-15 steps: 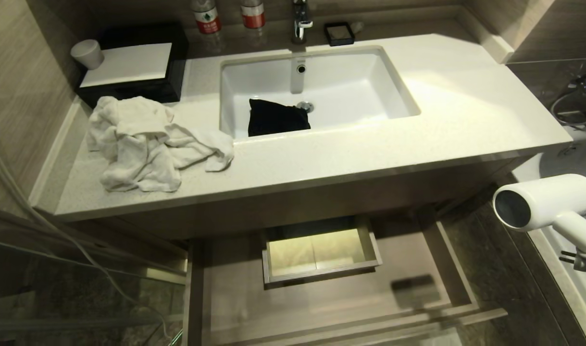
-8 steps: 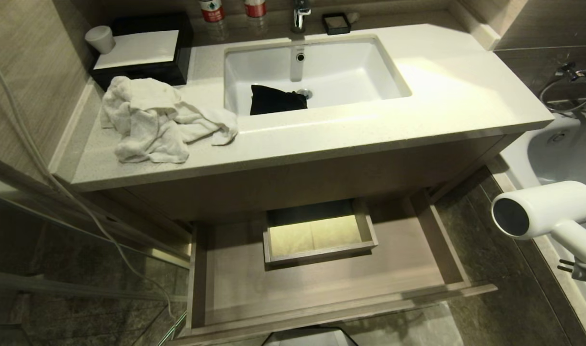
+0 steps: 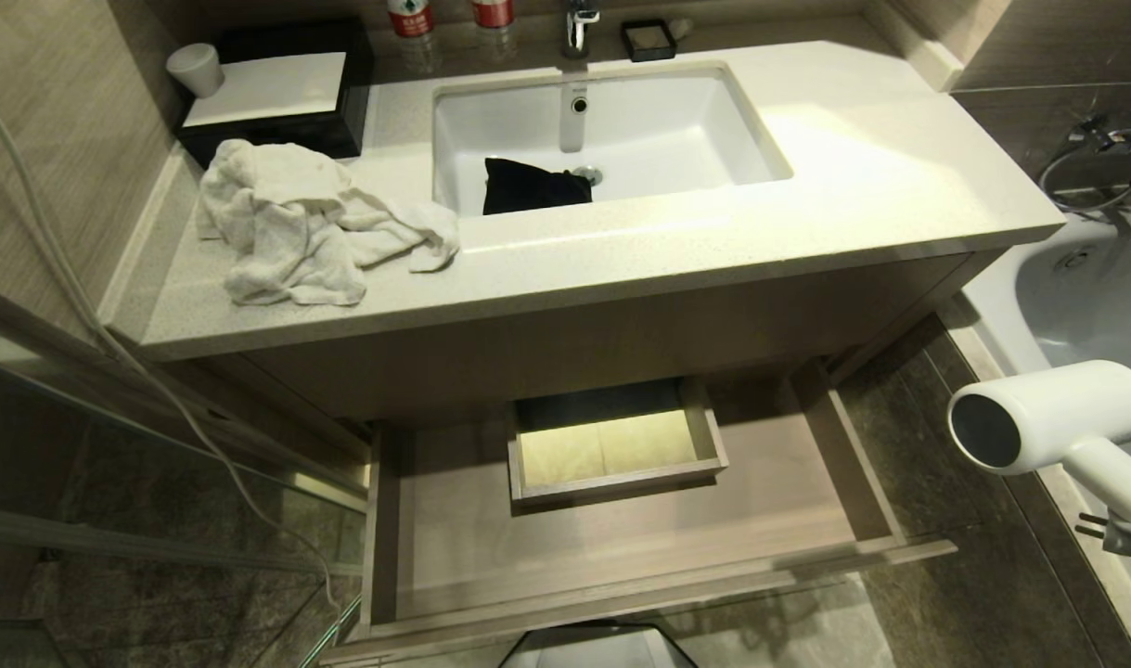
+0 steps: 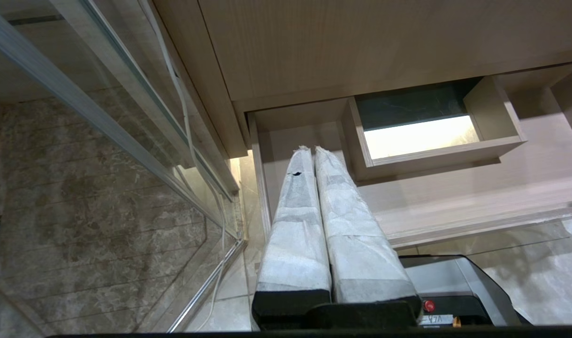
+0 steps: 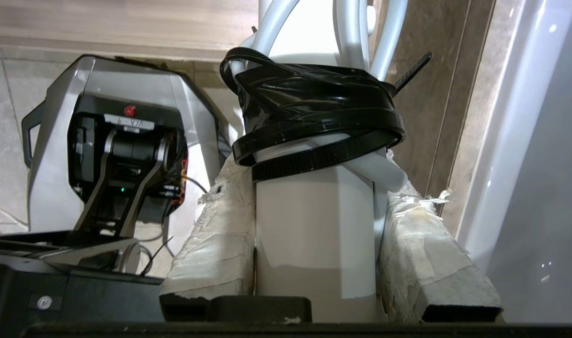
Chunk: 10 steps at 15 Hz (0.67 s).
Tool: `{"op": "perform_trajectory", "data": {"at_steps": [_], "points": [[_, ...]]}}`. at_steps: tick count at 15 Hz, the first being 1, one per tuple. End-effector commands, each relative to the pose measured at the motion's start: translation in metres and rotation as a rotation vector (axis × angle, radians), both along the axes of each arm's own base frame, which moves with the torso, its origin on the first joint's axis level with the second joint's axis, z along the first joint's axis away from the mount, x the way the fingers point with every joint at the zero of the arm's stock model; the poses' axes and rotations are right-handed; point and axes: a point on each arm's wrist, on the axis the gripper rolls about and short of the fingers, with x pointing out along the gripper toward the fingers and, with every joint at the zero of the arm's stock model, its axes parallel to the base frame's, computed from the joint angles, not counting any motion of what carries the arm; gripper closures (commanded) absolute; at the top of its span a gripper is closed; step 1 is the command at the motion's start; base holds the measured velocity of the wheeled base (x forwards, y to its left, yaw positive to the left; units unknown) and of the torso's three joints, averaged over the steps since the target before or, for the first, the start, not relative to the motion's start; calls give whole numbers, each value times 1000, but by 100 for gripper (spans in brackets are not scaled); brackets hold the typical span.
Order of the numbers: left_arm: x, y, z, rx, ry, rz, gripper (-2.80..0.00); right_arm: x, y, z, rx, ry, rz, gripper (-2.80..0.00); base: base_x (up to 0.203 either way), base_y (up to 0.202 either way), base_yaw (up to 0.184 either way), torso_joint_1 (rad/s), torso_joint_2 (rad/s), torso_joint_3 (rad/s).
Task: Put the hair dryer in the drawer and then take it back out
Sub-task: Put it into the drawer
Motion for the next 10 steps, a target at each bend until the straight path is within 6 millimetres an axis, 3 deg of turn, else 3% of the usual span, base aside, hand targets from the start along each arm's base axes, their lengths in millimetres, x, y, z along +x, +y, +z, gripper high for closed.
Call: {"op": "perform_trajectory", "data": {"at_steps": [1, 10], "points": [[0, 0, 0, 0, 0, 0, 0, -1, 0, -5, 2, 11, 3, 0, 0, 0, 0, -8, 41, 12], [0, 0, 0, 0, 2, 0, 0, -9, 4, -14, -1, 11, 9, 0, 0, 0, 0, -149, 300, 142]]}}
